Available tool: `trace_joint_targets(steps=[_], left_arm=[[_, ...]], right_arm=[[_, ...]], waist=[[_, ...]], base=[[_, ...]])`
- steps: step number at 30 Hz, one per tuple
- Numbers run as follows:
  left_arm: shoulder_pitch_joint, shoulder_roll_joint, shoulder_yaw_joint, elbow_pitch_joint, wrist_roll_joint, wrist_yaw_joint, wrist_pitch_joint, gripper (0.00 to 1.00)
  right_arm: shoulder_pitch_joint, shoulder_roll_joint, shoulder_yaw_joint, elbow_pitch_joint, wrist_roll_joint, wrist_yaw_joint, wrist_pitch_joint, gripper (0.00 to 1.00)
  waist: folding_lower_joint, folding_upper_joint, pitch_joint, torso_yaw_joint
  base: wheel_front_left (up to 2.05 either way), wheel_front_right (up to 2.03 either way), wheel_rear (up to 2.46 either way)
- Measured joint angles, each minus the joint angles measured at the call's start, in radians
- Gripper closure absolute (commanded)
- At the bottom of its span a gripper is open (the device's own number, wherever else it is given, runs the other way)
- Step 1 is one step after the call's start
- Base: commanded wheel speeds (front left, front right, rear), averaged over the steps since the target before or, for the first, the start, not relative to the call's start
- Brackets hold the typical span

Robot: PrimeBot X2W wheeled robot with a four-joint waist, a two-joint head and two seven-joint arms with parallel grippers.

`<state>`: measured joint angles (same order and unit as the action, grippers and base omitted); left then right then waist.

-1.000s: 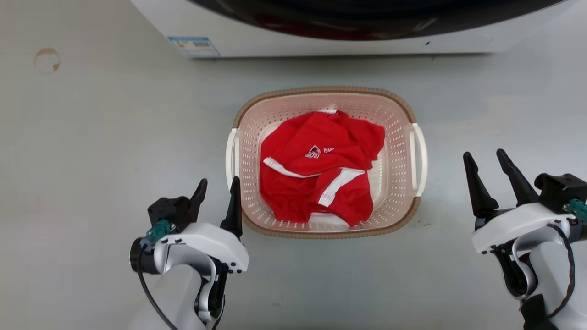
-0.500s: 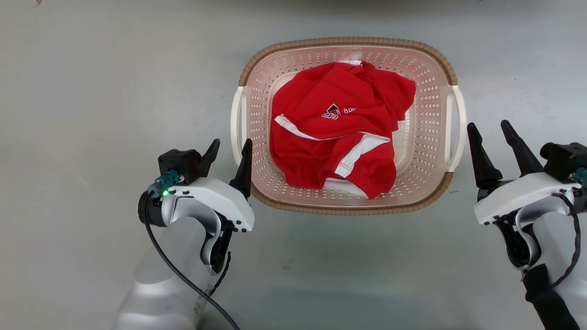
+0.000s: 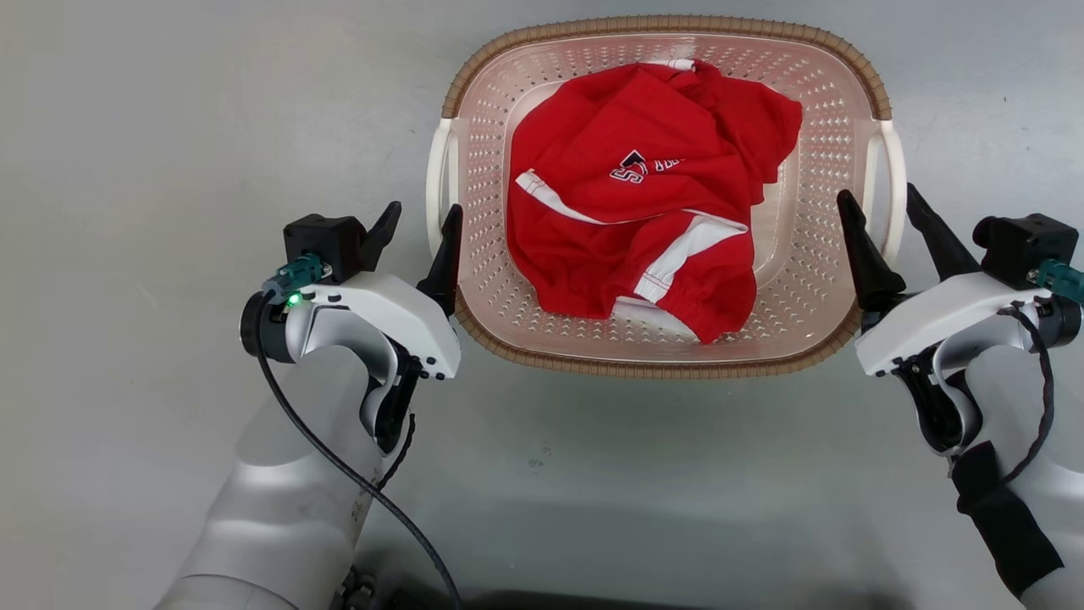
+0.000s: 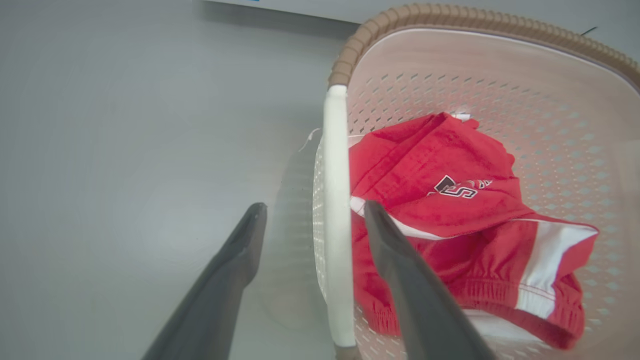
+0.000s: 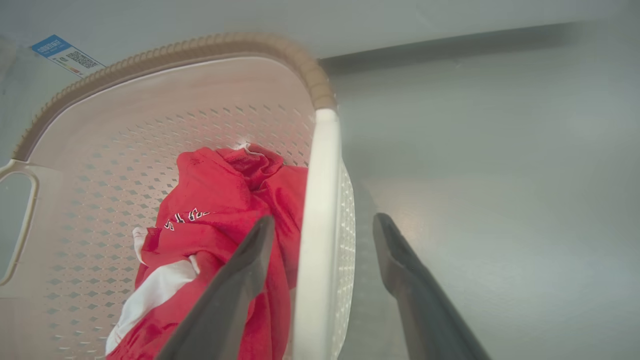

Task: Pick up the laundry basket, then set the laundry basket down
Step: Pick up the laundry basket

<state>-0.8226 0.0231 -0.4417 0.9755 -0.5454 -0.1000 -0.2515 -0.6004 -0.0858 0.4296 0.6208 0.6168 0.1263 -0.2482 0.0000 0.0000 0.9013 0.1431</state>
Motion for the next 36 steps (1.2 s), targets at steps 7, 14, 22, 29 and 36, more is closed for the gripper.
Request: trace_joint_targets(steps=[7, 14, 22, 29, 36], left_arm=[[-0.042, -0.001, 0.006, 0.053, 0.009, -0.015, 0.0, 0.0], [-0.067, -0.001, 0.003, 0.067, 0.017, -0.02, 0.0, 0.0], [-0.067, -0.001, -0.007, 0.071, 0.016, -0.025, 0.0, 0.0], [-0.087, -0.001, -0.009, 0.08, 0.015, -0.025, 0.0, 0.0], [-0.092, -0.001, -0.009, 0.092, 0.014, -0.025, 0.0, 0.0]], right_arm=[[-0.047, -0.002, 0.04, 0.033, 0.018, 0.0, 0.0, 0.0], [-0.073, -0.006, 0.05, 0.044, 0.037, 0.0, 0.0, 0.0], [-0.074, -0.006, 0.063, 0.046, 0.039, 0.0, 0.0, 0.0], [-0.079, -0.008, 0.064, 0.046, 0.039, 0.0, 0.0, 0.0], [-0.094, -0.01, 0.066, 0.044, 0.039, 0.0, 0.0, 0.0]], waist=[[0.0, 0.0, 0.029, -0.004], [0.0, 0.0, 0.049, -0.007], [0.0, 0.0, 0.057, -0.009], [0.0, 0.0, 0.064, -0.013], [0.0, 0.0, 0.073, -0.018]], base=[[0.0, 0.0, 0.0], [0.0, 0.0, 0.0], [0.0, 0.0, 0.0], [0.0, 0.0, 0.0], [0.0, 0.0, 0.0]])
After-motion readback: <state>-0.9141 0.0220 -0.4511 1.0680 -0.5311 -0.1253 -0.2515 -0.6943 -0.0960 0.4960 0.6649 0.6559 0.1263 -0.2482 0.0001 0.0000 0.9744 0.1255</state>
